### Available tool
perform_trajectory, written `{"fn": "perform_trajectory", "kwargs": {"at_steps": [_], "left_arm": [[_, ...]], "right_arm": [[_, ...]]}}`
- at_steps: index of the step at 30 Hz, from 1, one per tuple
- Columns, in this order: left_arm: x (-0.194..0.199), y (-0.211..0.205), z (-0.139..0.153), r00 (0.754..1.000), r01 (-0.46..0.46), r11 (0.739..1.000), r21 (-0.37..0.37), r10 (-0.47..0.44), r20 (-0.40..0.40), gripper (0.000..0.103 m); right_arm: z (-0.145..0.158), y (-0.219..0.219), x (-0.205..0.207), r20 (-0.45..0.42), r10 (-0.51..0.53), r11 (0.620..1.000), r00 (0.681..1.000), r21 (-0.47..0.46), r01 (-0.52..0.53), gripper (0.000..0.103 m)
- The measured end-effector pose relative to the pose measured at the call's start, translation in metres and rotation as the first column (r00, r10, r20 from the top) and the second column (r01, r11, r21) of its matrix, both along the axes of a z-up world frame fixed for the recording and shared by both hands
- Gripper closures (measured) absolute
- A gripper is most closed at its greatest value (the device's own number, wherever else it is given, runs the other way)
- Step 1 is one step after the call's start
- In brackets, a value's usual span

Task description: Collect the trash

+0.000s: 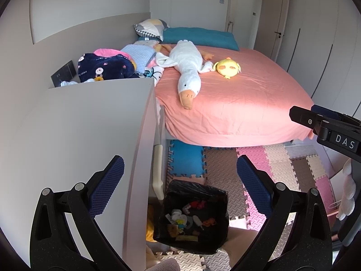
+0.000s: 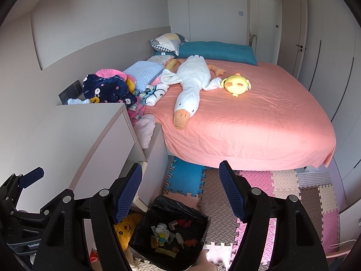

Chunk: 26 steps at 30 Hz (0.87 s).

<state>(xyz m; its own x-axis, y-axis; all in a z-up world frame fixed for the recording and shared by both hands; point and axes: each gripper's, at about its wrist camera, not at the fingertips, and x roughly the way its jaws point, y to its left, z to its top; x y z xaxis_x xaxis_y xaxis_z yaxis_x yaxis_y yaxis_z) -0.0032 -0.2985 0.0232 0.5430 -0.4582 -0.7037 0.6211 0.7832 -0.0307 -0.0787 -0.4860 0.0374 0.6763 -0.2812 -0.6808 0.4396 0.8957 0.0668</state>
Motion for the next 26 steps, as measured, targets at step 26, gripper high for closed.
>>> {"fn": "perform_trajectory", "kwargs": {"at_steps": [26], "left_arm": [[0.0004,-0.0021,-0.0019,1.0,0.0,1.0,0.016,0.0,-0.004,0.007]], "right_arm": [[-0.0013,0.0038,-0.0004,-0.002,0.003,1.0,1.0,0.002,-0.003,0.032]]}}
